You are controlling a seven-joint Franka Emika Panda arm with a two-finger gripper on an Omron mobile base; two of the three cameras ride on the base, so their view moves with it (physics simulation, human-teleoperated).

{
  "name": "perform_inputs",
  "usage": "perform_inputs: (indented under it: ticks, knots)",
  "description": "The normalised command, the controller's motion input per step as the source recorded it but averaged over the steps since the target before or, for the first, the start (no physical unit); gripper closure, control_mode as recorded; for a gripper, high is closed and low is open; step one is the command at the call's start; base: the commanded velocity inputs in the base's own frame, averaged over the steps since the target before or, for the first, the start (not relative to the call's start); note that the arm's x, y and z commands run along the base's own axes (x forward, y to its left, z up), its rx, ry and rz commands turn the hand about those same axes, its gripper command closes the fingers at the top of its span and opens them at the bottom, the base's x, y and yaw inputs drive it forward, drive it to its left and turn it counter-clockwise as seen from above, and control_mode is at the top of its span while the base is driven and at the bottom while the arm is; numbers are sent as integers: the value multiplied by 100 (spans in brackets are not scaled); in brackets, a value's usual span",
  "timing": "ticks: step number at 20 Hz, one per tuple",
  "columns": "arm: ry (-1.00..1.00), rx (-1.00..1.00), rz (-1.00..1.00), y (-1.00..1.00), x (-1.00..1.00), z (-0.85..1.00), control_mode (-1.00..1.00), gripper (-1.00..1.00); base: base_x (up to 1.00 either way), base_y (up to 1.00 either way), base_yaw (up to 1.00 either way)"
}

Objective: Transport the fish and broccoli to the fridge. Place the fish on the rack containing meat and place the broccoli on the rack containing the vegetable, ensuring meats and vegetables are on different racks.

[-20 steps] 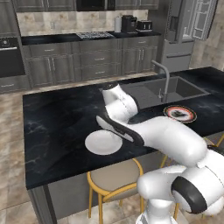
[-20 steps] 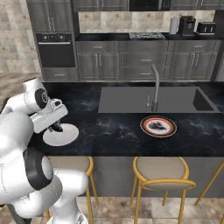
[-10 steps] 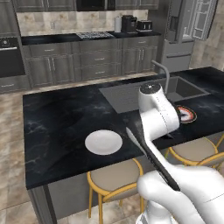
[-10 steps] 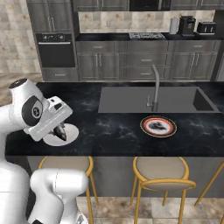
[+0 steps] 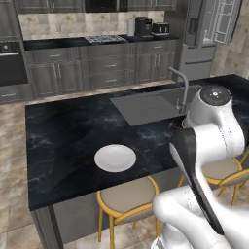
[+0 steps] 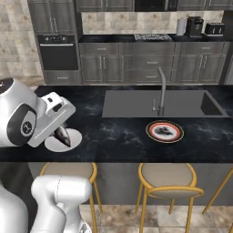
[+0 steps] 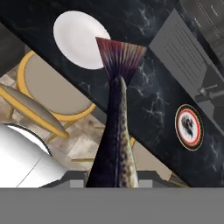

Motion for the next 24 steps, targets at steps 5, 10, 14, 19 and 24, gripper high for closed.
perform_inputs:
  ticks: [5, 10, 14, 19, 24]
  knots:
    - [-12, 6, 2, -27, -24, 63, -100, 100, 0, 0, 0]
    - [-19, 3, 6, -33, -39, 59, -100, 100, 0, 0, 0]
    - [-11, 0, 1, -23, -30, 28, 100, 100, -40, -47, 0]
    - [0, 0, 0, 0, 0, 0, 100, 100, -96, -99, 0]
    - [0, 0, 0, 0, 0, 0, 100, 100, -64, -100, 0]
